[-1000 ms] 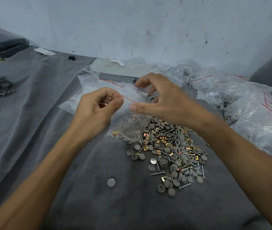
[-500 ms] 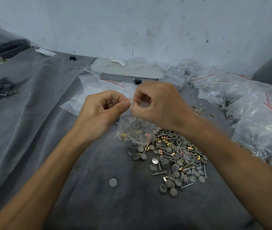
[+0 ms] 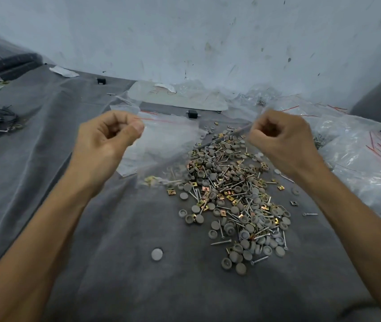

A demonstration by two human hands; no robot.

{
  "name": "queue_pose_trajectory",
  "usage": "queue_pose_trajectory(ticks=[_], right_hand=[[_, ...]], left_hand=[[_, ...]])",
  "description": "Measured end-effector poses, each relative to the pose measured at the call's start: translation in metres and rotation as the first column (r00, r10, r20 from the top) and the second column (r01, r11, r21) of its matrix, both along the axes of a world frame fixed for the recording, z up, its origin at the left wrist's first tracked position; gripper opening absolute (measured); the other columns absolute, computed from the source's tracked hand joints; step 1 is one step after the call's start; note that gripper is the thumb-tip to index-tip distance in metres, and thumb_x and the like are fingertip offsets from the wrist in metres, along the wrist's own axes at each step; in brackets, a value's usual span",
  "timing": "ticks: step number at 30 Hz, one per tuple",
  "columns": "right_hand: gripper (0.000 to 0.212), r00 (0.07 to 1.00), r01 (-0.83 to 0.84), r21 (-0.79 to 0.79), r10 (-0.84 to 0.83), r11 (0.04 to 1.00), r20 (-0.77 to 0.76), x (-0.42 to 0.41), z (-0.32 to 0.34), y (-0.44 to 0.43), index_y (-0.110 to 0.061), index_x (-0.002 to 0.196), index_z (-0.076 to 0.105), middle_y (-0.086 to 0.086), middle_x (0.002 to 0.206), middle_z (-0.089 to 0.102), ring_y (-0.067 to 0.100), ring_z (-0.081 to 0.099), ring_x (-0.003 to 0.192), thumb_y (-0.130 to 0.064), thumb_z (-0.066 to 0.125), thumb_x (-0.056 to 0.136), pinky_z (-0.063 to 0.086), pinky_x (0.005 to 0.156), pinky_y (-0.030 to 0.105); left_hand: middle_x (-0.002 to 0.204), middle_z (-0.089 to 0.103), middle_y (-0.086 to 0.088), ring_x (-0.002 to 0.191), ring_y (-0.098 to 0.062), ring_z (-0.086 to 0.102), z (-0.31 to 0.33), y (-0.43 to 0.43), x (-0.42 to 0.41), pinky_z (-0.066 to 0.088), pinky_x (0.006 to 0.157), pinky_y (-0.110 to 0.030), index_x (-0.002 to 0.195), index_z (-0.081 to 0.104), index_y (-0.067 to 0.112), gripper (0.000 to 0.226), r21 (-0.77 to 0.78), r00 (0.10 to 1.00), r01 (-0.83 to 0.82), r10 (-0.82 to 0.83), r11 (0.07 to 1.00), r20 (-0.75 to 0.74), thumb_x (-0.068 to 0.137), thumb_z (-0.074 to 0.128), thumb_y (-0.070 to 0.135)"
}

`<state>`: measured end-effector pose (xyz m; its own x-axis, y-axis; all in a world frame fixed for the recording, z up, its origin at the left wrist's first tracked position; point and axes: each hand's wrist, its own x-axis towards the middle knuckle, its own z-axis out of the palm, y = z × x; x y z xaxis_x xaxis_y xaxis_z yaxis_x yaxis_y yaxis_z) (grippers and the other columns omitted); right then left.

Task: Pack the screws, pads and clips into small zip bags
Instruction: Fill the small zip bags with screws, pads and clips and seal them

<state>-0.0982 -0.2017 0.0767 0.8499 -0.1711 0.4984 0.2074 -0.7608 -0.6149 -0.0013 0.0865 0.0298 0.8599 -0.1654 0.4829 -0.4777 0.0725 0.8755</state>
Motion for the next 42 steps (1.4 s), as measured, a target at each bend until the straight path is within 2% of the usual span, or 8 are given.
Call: queue_pose_trajectory(ticks=[4,9,15,20,27,33,38,42], right_hand=[[0.011,0.972,-0.136,-0.135,0.106,0.982,-0.210,0.001,-0.010,0.014,-0.020,0.097,0.070,-0.008,0.094,0.071,0.002,0.064,0.078,-0.028,0.068,0.090,0.050,0.068,0.016],[0.078,0.885,-0.330,-0.046,0.292,0.943,-0.362,0.012,-0.018,0.052,-0.033,0.145,0.049,-0.019,0.140,0.056,-0.007,0.054,0.121,-0.065,0.074,0.079,0.051,0.097,0.023],[0.020,0.948,-0.260,0.176,0.285,0.949,-0.141,0.016,-0.024,0.059,-0.014,0.108,0.070,0.000,0.092,0.073,0.005,0.068,0.081,-0.028,0.072,0.094,0.058,0.072,0.027],[0.010,0.949,-0.262,0.299,0.302,0.918,-0.095,0.014,-0.026,0.054,-0.009,0.098,0.074,-0.002,0.076,0.071,0.003,0.064,0.067,-0.019,0.071,0.095,0.049,0.060,0.014],[0.009,0.961,-0.229,0.228,0.257,0.946,-0.103,0.016,-0.027,0.051,-0.015,0.096,0.073,0.009,0.084,0.072,0.032,0.068,0.080,-0.024,0.070,0.096,0.057,0.072,0.045],[0.010,0.969,-0.209,0.121,0.222,0.970,-0.111,0.016,-0.022,0.049,-0.016,0.092,0.069,-0.008,0.074,0.063,0.001,0.052,0.063,-0.024,0.067,0.098,0.042,0.058,0.017],[0.010,0.953,-0.251,-0.026,0.243,0.968,-0.183,0.010,-0.020,0.054,-0.020,0.092,0.067,-0.010,0.074,0.062,0.000,0.053,0.066,-0.027,0.064,0.099,0.043,0.060,0.015],[0.009,0.955,-0.255,-0.123,0.230,0.959,-0.190,0.012,-0.017,0.061,-0.024,0.095,0.069,-0.013,0.080,0.066,0.002,0.060,0.075,-0.032,0.066,0.098,0.047,0.067,0.018]], left_hand=[[0.083,0.065,-0.003,0.075,-0.014,0.053,-0.001,-0.005,-0.005,0.045,0.069,-0.018,0.086,0.069,0.016,0.009,0.097,0.998,0.056,-0.058,0.994,0.025,0.093,0.070,0.010],[0.080,0.059,-0.022,0.073,-0.020,0.049,-0.002,-0.007,-0.007,0.043,0.069,-0.027,0.085,0.070,0.014,0.008,0.138,0.997,0.056,-0.063,0.989,0.047,0.093,0.070,0.013],[0.075,0.061,0.001,0.071,-0.014,0.052,-0.002,-0.005,-0.005,0.046,0.067,-0.019,0.082,0.069,0.020,0.007,0.076,0.996,0.085,-0.085,0.993,-0.009,0.089,0.072,0.022],[0.074,0.065,0.008,0.070,-0.009,0.056,0.000,-0.005,-0.006,0.049,0.067,-0.016,0.083,0.070,0.020,0.007,0.014,0.994,0.103,-0.103,0.995,-0.031,0.087,0.072,0.024],[0.074,0.066,0.009,0.071,-0.007,0.057,-0.001,-0.008,-0.007,0.050,0.069,-0.017,0.084,0.069,0.015,0.009,0.046,0.994,0.095,-0.092,0.994,-0.050,0.093,0.069,0.011],[0.077,0.067,0.005,0.076,-0.010,0.059,-0.001,-0.011,-0.010,0.050,0.073,-0.022,0.087,0.070,0.014,0.006,0.065,0.988,0.131,-0.125,0.989,-0.085,0.083,0.072,0.019],[0.095,0.070,0.008,0.079,-0.008,0.061,-0.005,-0.019,-0.014,0.051,0.077,-0.025,0.108,0.073,0.031,0.033,0.307,0.996,0.067,-0.080,0.949,0.029,0.078,0.083,0.041],[0.094,0.074,0.010,0.083,-0.007,0.069,-0.001,-0.028,-0.019,0.052,0.073,-0.016,0.098,0.077,0.032,0.020,0.358,0.983,0.063,-0.120,0.932,0.139,0.080,0.080,0.041]])
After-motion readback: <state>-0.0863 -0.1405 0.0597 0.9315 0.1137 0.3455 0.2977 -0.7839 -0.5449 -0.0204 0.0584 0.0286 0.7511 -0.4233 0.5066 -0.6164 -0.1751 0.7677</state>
